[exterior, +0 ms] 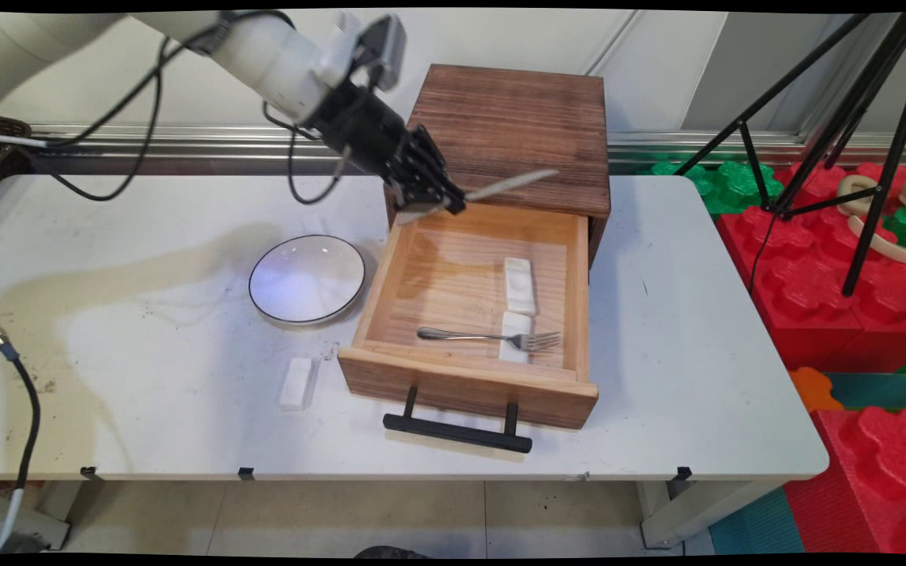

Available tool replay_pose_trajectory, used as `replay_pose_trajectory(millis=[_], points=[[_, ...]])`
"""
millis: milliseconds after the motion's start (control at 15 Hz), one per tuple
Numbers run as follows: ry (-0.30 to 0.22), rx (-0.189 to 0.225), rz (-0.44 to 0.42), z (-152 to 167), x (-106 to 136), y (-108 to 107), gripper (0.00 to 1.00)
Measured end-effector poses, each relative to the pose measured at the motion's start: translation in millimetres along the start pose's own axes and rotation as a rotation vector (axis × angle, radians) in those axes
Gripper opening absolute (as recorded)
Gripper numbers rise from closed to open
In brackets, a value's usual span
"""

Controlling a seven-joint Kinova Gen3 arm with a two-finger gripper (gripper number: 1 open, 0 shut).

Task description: Place the picked object into the drawer

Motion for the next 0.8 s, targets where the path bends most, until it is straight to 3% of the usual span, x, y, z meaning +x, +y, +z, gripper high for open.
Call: replay_pose_trajectory(millis=[800], points=[[-0.102,-0.043,-0.01,97,-33,-2,0.0]])
